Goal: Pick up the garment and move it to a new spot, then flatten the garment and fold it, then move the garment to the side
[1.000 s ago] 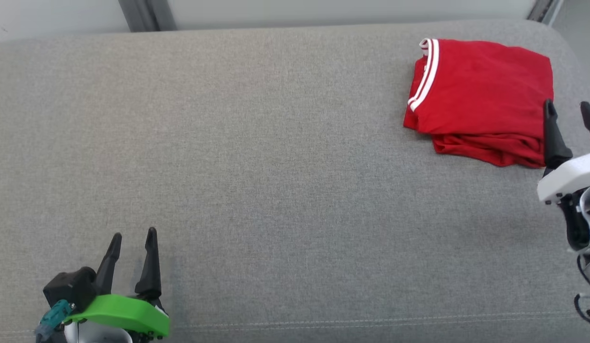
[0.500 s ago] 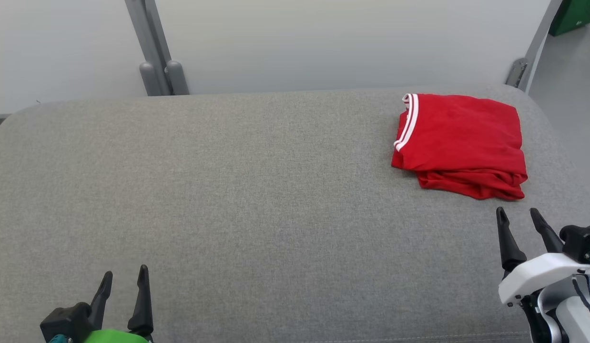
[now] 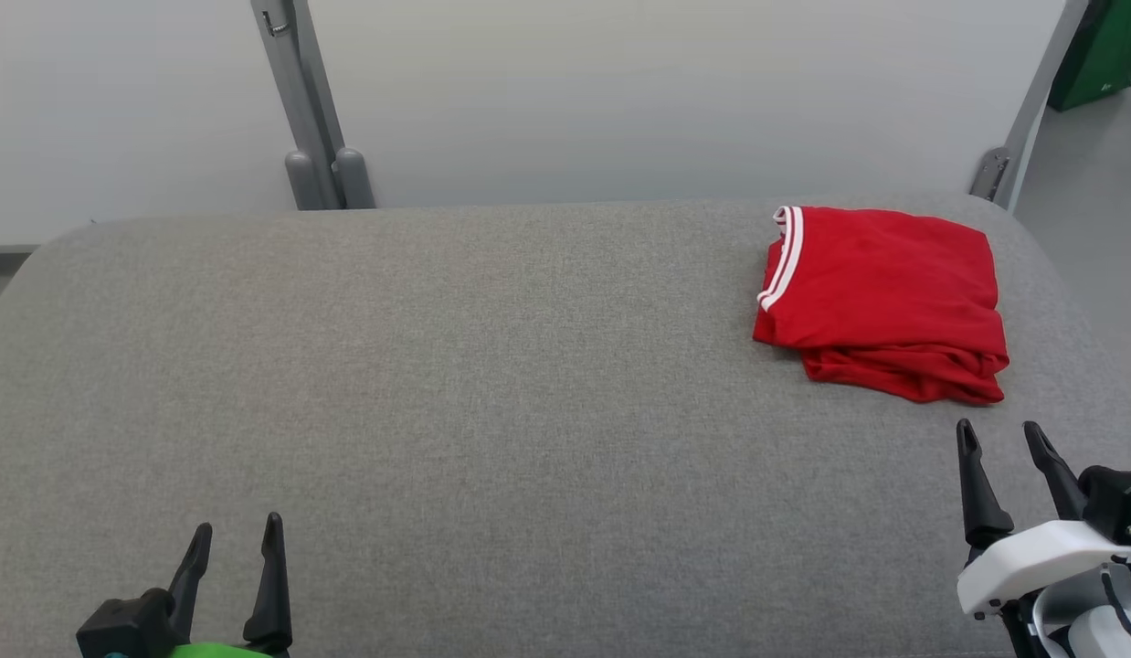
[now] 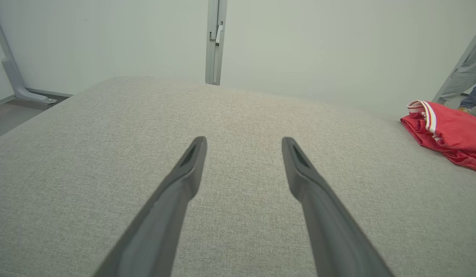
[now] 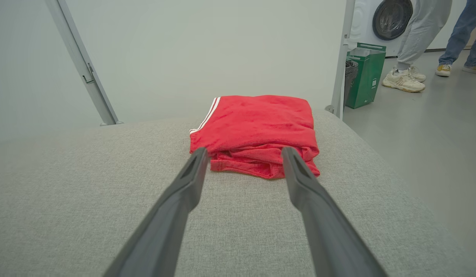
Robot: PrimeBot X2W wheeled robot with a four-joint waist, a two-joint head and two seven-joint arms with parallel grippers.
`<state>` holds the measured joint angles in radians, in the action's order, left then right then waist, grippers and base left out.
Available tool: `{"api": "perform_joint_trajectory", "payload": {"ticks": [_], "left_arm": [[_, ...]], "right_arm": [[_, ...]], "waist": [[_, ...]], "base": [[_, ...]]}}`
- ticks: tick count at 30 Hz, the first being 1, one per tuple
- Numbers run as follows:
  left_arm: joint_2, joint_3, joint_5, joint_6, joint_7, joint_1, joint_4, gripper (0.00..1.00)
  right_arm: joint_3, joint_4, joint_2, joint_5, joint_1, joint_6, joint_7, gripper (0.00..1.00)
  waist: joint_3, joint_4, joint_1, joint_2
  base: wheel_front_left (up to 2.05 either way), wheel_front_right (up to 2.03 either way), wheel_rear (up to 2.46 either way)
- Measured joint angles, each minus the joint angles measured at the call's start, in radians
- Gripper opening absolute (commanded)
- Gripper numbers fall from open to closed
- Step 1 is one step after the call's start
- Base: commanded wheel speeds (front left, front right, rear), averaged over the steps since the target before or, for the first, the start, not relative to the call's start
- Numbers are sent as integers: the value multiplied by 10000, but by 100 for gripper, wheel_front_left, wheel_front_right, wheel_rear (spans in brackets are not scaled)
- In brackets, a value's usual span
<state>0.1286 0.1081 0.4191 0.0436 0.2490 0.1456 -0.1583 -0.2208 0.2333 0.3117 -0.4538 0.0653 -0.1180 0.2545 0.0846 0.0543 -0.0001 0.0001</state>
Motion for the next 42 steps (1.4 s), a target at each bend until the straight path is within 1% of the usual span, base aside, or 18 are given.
{"api": "perform_joint_trajectory", "payload": {"ticks": [2,5,6,8,14,18,25,40,42], "left_arm": [[-2,-13,-23,0,0,24,69,100],[-4,-12,-90,0,0,43,117,100],[-12,-2,-84,17,0,51,155,0],[-96,31,-86,15,-19,72,13,0],[-397,194,-71,15,-59,339,-619,0],[-424,96,217,15,-211,349,-675,0],[-431,-92,1214,50,-516,307,-782,0],[-493,-430,2794,176,-1093,-80,-905,0],[-506,-481,3208,180,-1181,-136,-918,0]], "right_arm": [[75,-73,-44,138,127,-58,0,100],[221,-219,-117,249,297,-58,0,100],[282,-261,-142,267,335,-58,0,0],[270,-148,-247,276,404,-56,-2,0],[69,414,-842,236,907,-54,-36,0],[184,447,-890,-29,905,35,-159,0],[414,453,-1001,-1018,859,171,-441,0],[947,458,-1285,-2661,565,508,-993,0],[1064,462,-1336,-2991,491,579,-1093,0]], "waist": [[27,30,0,0],[53,67,0,0],[61,78,0,0],[67,85,0,0],[66,84,0,0],[47,71,0,0],[-37,14,0,0],[-176,-78,0,0],[-203,-96,0,0]], "base": [[0,0,0],[0,0,0],[0,0,0],[0,0,0],[0,0,0],[0,0,0],[0,0,0],[0,0,0],[0,0,0]]}}
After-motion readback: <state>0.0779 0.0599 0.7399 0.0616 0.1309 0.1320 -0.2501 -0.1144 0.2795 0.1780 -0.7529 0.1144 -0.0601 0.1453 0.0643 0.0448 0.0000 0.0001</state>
